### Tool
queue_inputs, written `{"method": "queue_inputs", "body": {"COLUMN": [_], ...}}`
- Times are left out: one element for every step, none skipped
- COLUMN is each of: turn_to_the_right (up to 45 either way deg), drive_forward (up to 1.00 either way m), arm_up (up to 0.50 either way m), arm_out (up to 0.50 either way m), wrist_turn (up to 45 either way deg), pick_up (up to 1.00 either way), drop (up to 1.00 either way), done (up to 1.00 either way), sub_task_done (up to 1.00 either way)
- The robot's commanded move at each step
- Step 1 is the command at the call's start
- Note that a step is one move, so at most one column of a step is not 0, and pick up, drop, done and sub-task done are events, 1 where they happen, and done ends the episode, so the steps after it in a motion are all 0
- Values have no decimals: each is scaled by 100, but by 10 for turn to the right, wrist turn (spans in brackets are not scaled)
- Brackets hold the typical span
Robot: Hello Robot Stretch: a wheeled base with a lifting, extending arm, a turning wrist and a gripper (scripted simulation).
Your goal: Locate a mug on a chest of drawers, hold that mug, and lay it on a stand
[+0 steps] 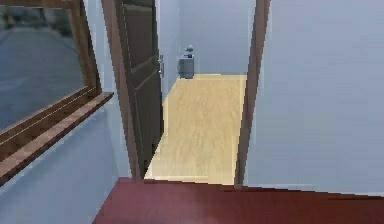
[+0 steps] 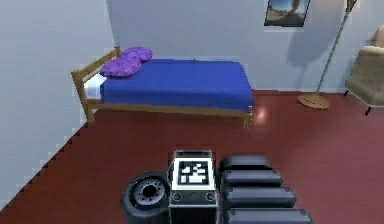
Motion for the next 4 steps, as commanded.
{"method": "queue_inputs", "body": {"turn_to_the_right": [0, -30, 0, 90], "drive_forward": [30, 0, 95, 0], "arm_up": [0, 0, 0, 0], "arm_out": [0, 0, 0, 0], "wrist_turn": [0, 0, 0, 0], "pick_up": [0, 0, 0, 0], "drop": [0, 0, 0, 0], "done": [0, 0, 0, 0], "sub_task_done": [0, 0, 0, 0]}}
